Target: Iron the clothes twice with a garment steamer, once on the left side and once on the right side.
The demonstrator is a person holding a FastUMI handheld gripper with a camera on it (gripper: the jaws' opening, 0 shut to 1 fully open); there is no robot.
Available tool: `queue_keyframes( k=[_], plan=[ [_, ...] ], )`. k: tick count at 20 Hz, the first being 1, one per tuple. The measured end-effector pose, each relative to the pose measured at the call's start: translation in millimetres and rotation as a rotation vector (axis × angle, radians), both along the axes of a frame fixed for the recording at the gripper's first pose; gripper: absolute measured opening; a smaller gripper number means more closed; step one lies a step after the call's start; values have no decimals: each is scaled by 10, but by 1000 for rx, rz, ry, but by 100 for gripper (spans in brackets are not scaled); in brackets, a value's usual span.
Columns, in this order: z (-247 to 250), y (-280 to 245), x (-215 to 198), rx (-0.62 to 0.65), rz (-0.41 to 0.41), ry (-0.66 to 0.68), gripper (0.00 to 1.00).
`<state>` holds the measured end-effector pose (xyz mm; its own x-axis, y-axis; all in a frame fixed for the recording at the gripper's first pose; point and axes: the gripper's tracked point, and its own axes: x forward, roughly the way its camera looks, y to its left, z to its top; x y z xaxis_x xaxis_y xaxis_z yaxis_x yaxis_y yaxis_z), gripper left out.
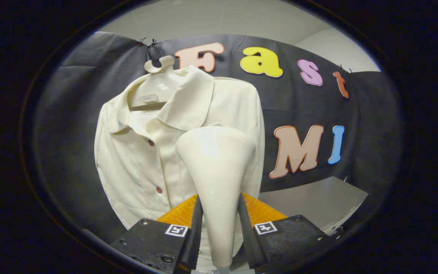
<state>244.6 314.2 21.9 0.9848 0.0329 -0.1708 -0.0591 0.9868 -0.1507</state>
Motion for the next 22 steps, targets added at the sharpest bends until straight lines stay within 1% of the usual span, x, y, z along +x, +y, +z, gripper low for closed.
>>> queue_keyframes(
  k=[9,15,18,22],
  plan=[
    [-1090,-257,51,-10,-44,122,49],
    [-1714,-420,82,-30,-47,210,49],
    [-2018,-556,30,-12,-66,257,50],
    [-2419,-667,9,-38,-58,314,50]
  ],
)
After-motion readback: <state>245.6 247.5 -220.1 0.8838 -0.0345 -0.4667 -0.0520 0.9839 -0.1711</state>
